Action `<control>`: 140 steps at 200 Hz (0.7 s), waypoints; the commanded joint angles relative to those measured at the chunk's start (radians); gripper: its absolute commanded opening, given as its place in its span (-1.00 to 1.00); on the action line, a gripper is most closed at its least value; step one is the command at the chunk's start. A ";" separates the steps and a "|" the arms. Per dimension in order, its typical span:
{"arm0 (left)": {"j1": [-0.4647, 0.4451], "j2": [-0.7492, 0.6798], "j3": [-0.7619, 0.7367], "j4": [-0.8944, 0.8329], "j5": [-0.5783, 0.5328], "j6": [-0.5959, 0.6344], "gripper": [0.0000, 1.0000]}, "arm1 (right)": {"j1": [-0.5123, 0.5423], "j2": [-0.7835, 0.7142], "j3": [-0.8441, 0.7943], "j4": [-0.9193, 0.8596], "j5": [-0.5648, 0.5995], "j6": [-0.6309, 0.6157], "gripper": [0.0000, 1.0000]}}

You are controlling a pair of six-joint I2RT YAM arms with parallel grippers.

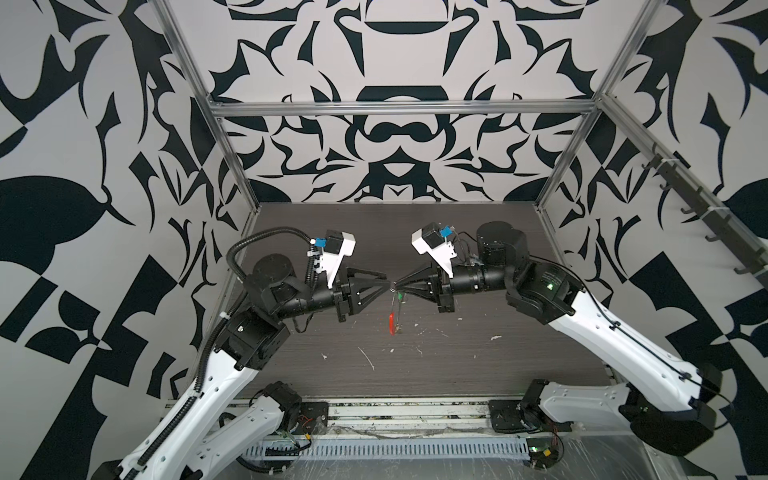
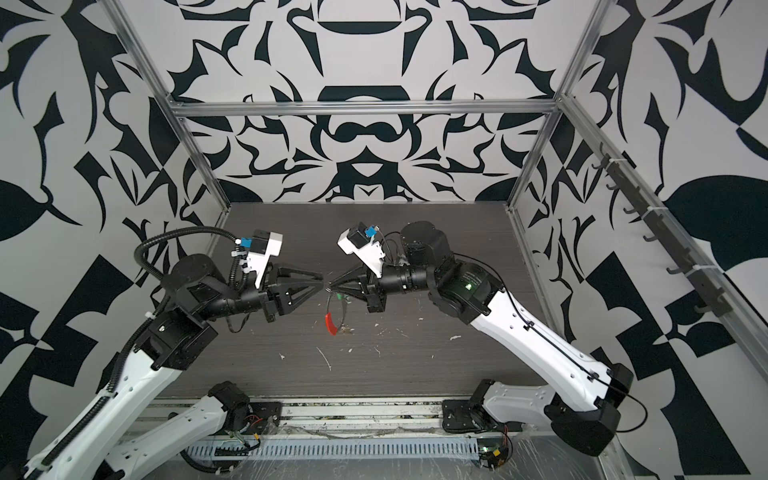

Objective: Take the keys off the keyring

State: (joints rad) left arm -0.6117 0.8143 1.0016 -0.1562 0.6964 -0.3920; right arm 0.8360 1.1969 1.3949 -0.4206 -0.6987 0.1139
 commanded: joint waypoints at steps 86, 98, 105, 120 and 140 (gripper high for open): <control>0.000 0.053 0.059 -0.114 0.151 0.074 -0.70 | -0.011 0.036 0.093 -0.082 -0.039 -0.051 -1.00; 0.000 0.061 0.063 -0.118 0.152 0.074 -0.72 | -0.012 0.041 0.096 -0.081 -0.039 -0.051 -1.00; 0.000 0.064 0.063 -0.118 0.154 0.074 -0.73 | -0.011 0.043 0.098 -0.079 -0.040 -0.049 -1.00; 0.000 0.069 0.063 -0.112 0.155 0.074 -0.85 | -0.011 0.049 0.099 -0.077 -0.043 -0.040 -1.00; 0.000 0.064 0.049 -0.075 0.149 0.065 -1.00 | -0.012 0.059 0.098 -0.064 -0.046 -0.026 -1.00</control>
State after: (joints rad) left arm -0.6086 0.8814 1.0386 -0.2714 0.8112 -0.3237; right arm 0.8200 1.2449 1.4528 -0.5388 -0.7376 0.0803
